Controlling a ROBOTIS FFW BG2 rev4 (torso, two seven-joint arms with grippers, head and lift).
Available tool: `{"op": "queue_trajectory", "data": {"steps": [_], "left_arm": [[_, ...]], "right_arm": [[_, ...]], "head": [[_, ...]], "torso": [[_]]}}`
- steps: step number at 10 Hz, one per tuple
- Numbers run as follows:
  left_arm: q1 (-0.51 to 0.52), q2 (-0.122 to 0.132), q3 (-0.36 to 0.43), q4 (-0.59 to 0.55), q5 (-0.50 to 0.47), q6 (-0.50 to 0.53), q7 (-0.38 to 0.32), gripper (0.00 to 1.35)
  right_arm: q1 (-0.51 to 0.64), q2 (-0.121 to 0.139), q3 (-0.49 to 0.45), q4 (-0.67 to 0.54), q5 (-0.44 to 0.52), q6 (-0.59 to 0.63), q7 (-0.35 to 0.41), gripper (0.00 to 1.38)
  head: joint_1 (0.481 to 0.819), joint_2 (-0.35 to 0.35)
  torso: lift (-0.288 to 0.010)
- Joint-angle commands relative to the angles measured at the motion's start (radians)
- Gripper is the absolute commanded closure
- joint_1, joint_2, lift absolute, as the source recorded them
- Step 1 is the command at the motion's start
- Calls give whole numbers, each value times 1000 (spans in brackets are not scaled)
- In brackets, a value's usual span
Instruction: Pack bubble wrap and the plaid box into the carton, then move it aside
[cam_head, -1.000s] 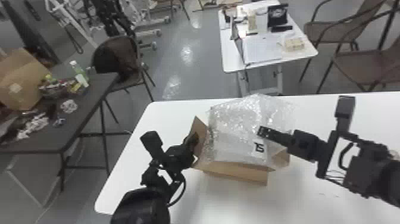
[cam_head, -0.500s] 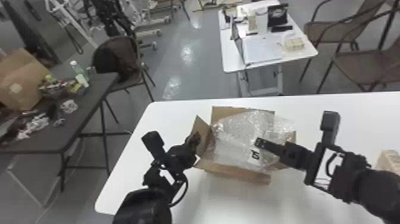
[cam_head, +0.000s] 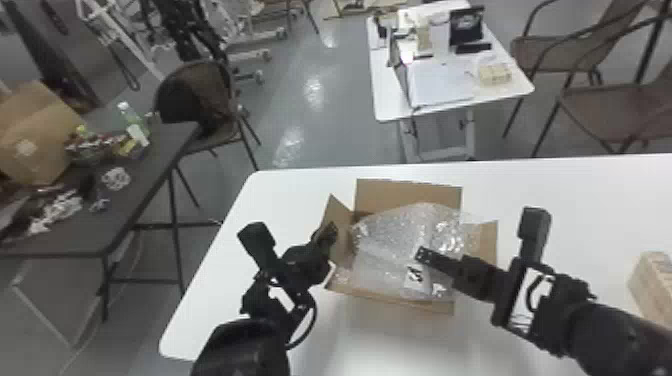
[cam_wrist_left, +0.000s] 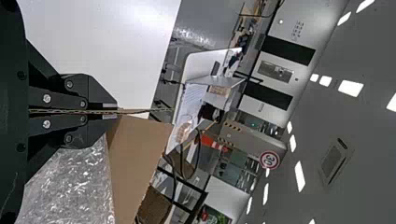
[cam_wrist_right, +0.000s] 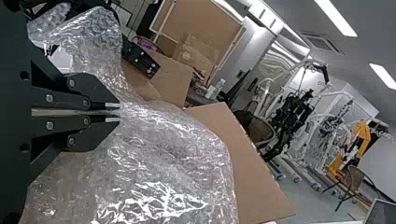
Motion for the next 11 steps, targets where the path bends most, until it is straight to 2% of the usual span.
{"op": "queue_trajectory", "data": {"steps": [1,2,3,5,6,7,8,9,10,11], "left_arm": [[-1,0,-2,1,4,-2,0,1210],[4,0,1,1,8,-5,0,1210],[7,0,1,1,11,-5,0,1210],[13,0,5,1,20,-9,0,1210],[11,0,5,1,22,-11,0,1210],[11,0,8,1,22,-11,0,1210],[13,0,13,1,24,-13,0,1210],[14,0,16,1,28,-13,0,1210],[21,0,18,1,36,-17,0,1210],[25,3,19,0,45,-23,0,1210]], "right_arm": [[2,1,18,19,-20,-64,0,679],[5,1,15,5,-19,-67,5,364],[20,1,0,-30,-19,-78,12,162],[54,1,-29,-110,-25,-75,14,125],[74,1,-32,-132,-60,-73,15,125],[97,1,-35,-168,-102,-73,37,125],[129,1,-63,-234,-100,-61,66,125],[170,1,-115,-329,-13,-45,103,125],[221,1,-173,-443,151,-45,123,125],[281,-32,-209,-527,254,-84,138,125]], "head": [[695,350],[695,350],[695,350],[695,350],[695,350],[695,350],[695,350],[695,350],[695,350],[695,350]], "torso": [[-27],[-27],[-27],[-27],[-27],[-27],[-27],[-27],[-27],[-27]]}}
